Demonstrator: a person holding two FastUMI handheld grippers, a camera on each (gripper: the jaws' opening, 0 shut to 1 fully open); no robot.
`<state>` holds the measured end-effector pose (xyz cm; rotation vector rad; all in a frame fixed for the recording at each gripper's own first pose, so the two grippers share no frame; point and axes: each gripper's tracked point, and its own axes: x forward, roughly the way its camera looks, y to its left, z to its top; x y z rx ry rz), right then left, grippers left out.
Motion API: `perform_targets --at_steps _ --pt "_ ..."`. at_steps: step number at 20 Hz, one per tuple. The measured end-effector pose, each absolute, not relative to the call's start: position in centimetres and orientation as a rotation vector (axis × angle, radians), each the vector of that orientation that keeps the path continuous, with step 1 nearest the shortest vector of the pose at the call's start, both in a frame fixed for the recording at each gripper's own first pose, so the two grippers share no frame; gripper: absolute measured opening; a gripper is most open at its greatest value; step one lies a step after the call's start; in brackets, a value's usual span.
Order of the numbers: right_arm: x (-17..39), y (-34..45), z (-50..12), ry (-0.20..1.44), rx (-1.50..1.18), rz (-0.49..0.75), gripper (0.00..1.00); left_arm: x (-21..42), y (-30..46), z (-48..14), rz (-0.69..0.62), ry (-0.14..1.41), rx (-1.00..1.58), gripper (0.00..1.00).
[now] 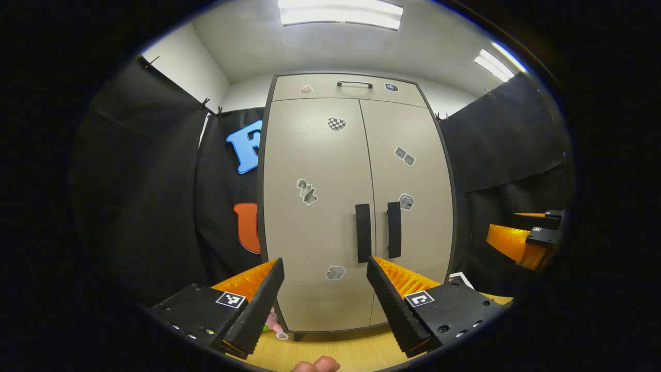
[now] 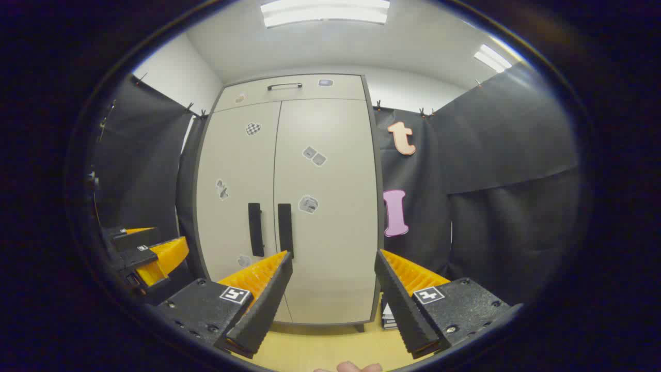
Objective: Open the right door of the double-door shoe cabinet with the right hand, and open the left door with the left hand.
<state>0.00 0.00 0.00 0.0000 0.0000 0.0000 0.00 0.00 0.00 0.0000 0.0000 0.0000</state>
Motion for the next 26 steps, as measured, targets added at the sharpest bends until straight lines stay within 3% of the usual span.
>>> perform_targets --at_steps 26 --pt "1.3 1.0 -0.6 0.005 -0.029 0.010 1.00 1.1 0.7 -0.2 0.003 -0.003 -0.005 0.96"
